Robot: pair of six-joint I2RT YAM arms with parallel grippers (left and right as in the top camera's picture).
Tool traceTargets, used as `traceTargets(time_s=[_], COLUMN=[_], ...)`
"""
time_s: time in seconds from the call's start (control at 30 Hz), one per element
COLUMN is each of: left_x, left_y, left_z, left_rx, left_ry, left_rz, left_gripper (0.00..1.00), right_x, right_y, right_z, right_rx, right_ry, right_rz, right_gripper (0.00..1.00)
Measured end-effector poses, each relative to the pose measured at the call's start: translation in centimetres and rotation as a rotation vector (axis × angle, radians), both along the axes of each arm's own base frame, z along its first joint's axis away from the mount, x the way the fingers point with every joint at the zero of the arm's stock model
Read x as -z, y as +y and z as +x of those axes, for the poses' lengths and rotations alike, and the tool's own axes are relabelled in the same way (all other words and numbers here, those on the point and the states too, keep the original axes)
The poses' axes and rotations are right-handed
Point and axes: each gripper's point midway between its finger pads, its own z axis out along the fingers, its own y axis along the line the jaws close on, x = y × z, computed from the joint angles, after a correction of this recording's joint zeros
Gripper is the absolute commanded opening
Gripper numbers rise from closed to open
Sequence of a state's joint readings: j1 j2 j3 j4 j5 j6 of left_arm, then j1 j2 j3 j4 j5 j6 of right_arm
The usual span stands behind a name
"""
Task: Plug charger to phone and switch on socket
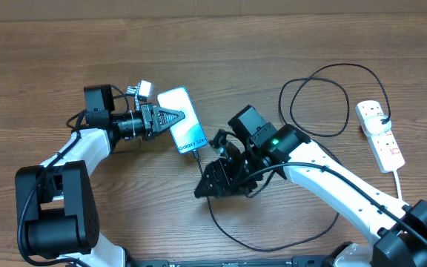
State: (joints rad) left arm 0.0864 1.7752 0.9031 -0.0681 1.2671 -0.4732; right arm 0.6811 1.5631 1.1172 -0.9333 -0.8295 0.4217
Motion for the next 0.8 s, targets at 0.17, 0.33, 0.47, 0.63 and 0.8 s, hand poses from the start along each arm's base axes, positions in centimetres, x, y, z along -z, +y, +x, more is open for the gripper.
traceTargets(time_s=[0.17,0.33,0.47,0.63,0.8], left_x=[0.1,0.1,0.1,0.1,0.1], left_y=[0.0,0.0,0.0,0.0,0.0], left_z=[-0.1,-0.1,-0.1,-0.1,-0.1], left_rx=[0.009,0.019,0.023,0.026,0.027], left_ry=[-0.027,-0.064,-0.079,-0.092,-0.099], left_rz=[0.009,0.021,0.025,0.029,0.032], left_gripper=[0.04,0.04,0.04,0.04,0.04], right_x=[-0.2,-1.9,-2.0,1.0,1.7], right_y=[-0.7,-0.4,0.4,0.2,-0.7], right_z=[-1.1,-1.8,-3.4,-4.4,-2.5], right_rx=[-0.004,-0.049,-0.127,-0.104,0.074], right_ry=[0.051,-0.038,-0.199,-0.406,-0.590], right_rz=[-0.026,0.028,-0.017,-0.288,-0.474], right_gripper=[0.62,0.50,0.52,0.69,0.78])
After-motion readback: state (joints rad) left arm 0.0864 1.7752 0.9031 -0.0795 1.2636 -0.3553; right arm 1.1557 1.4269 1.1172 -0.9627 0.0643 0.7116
